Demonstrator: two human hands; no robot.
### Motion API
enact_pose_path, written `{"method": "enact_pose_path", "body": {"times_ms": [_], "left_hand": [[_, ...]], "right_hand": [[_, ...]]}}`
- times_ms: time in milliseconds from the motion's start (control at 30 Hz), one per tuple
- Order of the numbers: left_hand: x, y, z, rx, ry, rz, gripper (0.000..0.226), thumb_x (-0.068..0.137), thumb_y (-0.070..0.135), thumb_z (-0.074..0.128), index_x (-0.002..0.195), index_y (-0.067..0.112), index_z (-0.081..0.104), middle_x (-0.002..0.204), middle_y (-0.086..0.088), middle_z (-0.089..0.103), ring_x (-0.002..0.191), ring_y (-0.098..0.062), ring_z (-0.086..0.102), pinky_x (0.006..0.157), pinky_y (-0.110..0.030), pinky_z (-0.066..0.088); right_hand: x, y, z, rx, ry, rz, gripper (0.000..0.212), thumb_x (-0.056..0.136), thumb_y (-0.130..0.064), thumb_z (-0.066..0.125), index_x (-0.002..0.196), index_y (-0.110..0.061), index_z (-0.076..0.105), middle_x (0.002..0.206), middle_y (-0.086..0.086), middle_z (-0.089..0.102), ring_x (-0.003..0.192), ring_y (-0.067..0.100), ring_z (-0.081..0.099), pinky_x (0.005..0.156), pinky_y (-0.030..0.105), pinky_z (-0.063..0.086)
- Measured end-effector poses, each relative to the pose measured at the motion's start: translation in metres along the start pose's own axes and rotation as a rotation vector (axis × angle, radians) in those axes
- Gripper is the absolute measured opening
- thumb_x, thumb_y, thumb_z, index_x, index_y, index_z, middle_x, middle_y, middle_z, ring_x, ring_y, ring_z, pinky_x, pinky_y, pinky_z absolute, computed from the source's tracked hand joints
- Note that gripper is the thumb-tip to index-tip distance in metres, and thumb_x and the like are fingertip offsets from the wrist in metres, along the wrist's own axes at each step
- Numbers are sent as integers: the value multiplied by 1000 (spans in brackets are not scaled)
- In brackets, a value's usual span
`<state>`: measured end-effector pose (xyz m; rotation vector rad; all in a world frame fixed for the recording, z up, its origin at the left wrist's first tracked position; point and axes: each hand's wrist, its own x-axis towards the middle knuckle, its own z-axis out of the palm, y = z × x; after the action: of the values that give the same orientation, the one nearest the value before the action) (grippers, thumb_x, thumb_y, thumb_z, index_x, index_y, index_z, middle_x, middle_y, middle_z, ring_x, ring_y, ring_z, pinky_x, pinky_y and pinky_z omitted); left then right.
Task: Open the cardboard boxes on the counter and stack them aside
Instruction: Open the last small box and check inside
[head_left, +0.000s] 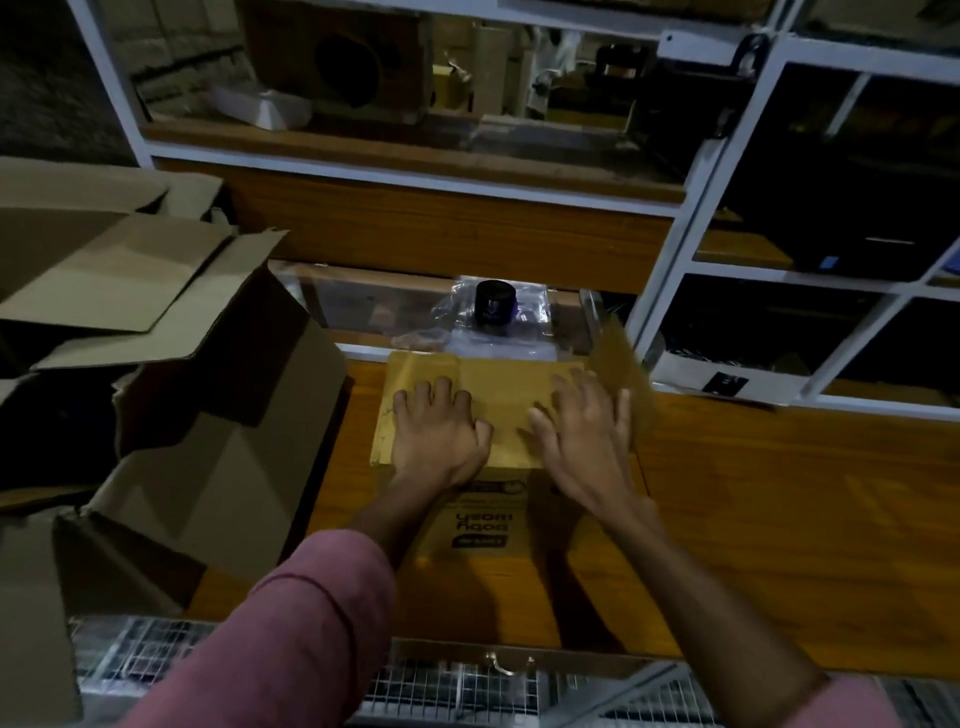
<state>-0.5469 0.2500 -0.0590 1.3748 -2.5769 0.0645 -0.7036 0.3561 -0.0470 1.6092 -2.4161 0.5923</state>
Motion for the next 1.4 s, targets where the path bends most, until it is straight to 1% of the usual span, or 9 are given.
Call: {"method": "enact_pose_path", "body": {"times_ms": [100, 200, 533, 733, 1000, 1100, 1167, 1233, 1400], "left_hand": [[1, 0, 2, -6, 33, 4, 56, 89, 50, 30, 116, 13, 62, 121, -12, 52, 111, -32, 44, 103, -55, 31], [3, -1, 5, -16, 54, 17, 54, 89, 50, 34, 111, 11, 65, 117, -13, 53, 108, -33, 45, 101, -54, 33], [4, -4, 4, -38, 44, 38, 57, 90, 51, 33, 113, 9, 65, 122, -14, 54, 112, -33, 46, 104, -57, 30], [5, -3, 4, -65, 30, 21, 59, 89, 51, 32, 114, 9, 66, 125, -14, 53, 114, -32, 45, 106, -58, 28], [8, -1, 3, -66, 24, 12, 61, 89, 53, 30, 120, 12, 63, 130, -12, 52, 117, -30, 45, 109, -57, 24], [8, -1, 0, -76, 4, 17, 63, 90, 55, 29, 123, 13, 62, 133, -11, 50, 120, -30, 44, 109, -57, 24], [8, -1, -4, -83, -10, 17, 62, 90, 56, 31, 125, 13, 61, 132, -11, 51, 120, -30, 44, 110, -57, 24], [8, -2, -11, -86, -15, 21, 61, 90, 56, 33, 126, 14, 60, 130, -9, 53, 119, -29, 44, 110, -57, 23], [17, -1, -45, -111, 93, 100, 45, 95, 52, 36, 108, 21, 65, 108, -2, 66, 104, -21, 57, 102, -52, 35]], "right_hand": [[9, 44, 8, -36, -63, 293, 54, 101, -52, 37, 139, -15, 46, 145, 16, 45, 134, 35, 40, 113, 52, 26], [6, 51, 30, 245, -108, 523, 41, 104, -44, 34, 121, -12, 55, 103, 12, 64, 93, 33, 61, 83, 47, 53], [9, 51, 29, 422, -21, 661, 41, 106, -43, 35, 82, -19, 59, 75, 7, 62, 72, 29, 59, 63, 38, 47], [7, 47, 21, 584, -112, 721, 37, 102, -50, 43, 88, -20, 58, 83, 4, 59, 75, 19, 55, 67, 35, 43], [12, 48, 27, 453, 8, 654, 36, 107, -33, 38, 85, -13, 58, 76, 8, 59, 70, 24, 56, 60, 36, 44], [5, 42, 37, 352, 135, 644, 31, 105, -26, 39, 83, -15, 58, 83, 9, 61, 77, 28, 59, 69, 46, 53], [2, 36, 29, 140, 134, 548, 14, 100, -15, 50, 99, -14, 64, 102, 9, 62, 96, 29, 57, 83, 46, 50], [3, 32, 20, -62, 68, 380, 24, 91, -8, 62, 114, -15, 65, 116, 10, 59, 110, 30, 53, 92, 45, 44], [21, 3, -13, -21, 190, 136, 26, 98, -32, 53, 115, -17, 66, 117, 8, 60, 112, 29, 52, 94, 49, 39]]}}
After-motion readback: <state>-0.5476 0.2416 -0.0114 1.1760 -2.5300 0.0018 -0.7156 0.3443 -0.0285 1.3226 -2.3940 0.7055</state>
